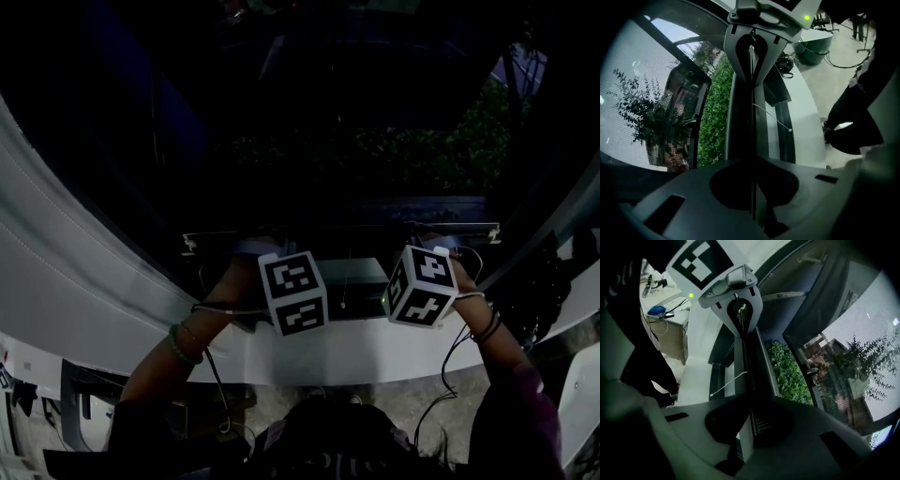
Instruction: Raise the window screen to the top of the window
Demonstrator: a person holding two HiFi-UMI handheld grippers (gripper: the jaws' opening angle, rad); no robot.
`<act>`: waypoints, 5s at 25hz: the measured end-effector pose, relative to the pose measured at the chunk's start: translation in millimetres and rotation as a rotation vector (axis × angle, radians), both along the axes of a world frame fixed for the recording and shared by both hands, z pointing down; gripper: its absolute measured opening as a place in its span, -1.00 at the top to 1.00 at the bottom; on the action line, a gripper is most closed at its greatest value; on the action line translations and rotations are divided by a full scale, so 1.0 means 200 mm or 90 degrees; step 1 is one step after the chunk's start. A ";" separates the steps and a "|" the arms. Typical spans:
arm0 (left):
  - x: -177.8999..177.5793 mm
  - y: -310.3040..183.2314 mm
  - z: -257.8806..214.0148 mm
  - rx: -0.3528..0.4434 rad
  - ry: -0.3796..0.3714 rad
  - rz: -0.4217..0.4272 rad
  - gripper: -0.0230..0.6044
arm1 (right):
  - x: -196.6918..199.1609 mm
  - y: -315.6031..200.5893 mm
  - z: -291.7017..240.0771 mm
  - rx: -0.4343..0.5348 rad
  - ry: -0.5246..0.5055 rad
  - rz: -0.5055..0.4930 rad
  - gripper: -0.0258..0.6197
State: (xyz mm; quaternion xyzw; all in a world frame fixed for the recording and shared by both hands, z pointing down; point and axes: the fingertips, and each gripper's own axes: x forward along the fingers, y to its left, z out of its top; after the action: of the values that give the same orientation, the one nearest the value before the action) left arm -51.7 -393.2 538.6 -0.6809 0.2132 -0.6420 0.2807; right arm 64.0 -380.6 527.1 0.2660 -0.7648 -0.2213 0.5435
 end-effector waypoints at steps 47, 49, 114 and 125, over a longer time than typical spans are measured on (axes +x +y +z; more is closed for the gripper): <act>-0.01 -0.05 -2.44 0.371 0.344 0.063 0.78 | -0.02 -0.04 -2.39 0.521 -0.118 -0.074 0.82; 0.00 -0.05 -2.52 0.381 0.340 0.056 0.78 | -0.02 -0.05 -2.47 0.528 -0.111 -0.072 0.82; 0.18 0.59 -1.50 0.283 0.765 0.095 0.73 | 0.06 0.58 -1.48 0.408 -0.590 -0.145 0.71; 0.05 1.14 -0.80 0.148 0.890 0.000 0.73 | -0.21 1.12 -0.88 0.263 -0.687 -0.054 0.71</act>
State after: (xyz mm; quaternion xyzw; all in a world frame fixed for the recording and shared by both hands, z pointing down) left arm -40.9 -165.2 378.8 -0.8991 0.4109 -0.0274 0.1486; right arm 22.9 -156.0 350.9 0.4106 -0.8847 -0.2207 0.0043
